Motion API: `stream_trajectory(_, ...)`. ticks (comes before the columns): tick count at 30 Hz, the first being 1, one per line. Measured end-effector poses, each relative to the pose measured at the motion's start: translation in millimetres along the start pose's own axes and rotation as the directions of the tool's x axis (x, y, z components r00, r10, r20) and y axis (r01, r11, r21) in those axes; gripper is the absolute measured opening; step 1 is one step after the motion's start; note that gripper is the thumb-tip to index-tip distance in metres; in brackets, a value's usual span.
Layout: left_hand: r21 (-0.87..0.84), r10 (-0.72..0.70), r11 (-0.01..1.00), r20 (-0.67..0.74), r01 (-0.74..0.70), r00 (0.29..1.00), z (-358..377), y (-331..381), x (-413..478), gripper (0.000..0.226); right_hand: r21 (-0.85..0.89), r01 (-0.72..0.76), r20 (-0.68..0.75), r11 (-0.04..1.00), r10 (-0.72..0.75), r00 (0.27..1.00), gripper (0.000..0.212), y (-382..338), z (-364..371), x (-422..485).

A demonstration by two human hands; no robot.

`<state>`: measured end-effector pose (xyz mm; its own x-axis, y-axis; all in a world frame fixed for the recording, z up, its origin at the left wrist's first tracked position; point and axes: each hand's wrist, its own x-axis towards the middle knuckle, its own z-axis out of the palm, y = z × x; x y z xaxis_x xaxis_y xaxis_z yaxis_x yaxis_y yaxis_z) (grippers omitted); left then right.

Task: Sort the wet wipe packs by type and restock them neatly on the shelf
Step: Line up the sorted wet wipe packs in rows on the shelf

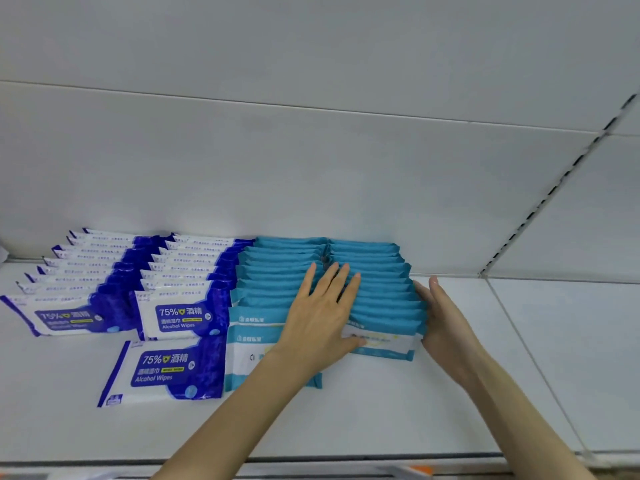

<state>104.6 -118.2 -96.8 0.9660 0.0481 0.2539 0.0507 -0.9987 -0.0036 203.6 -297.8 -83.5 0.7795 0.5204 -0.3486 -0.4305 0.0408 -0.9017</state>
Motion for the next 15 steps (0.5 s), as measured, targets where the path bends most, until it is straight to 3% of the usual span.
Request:
stream_trajectory(2, -0.005, 0.016, 1.000, 0.008, -0.016, 1.000, -1, -1, 1, 0.099, 0.071, -0.007, 0.011, 0.997, 0.006, 1.000, 0.055, 4, 11, -2)
stream_trajectory(7, 0.023, 0.006, 1.000, 0.040, -0.007, 0.999, 0, 0, 2, 0.101, 0.079, 0.034, -0.061, 0.996, -0.029, 0.998, 0.057, 6, 19, 0)
stream_trajectory(15, 0.029, -0.002, 1.000, 0.051, 0.001, 0.999, 1, 0, 2, 0.101, 0.120, 0.061, -0.064, 0.991, -0.054, 0.997, 0.050, 6, 24, 0)
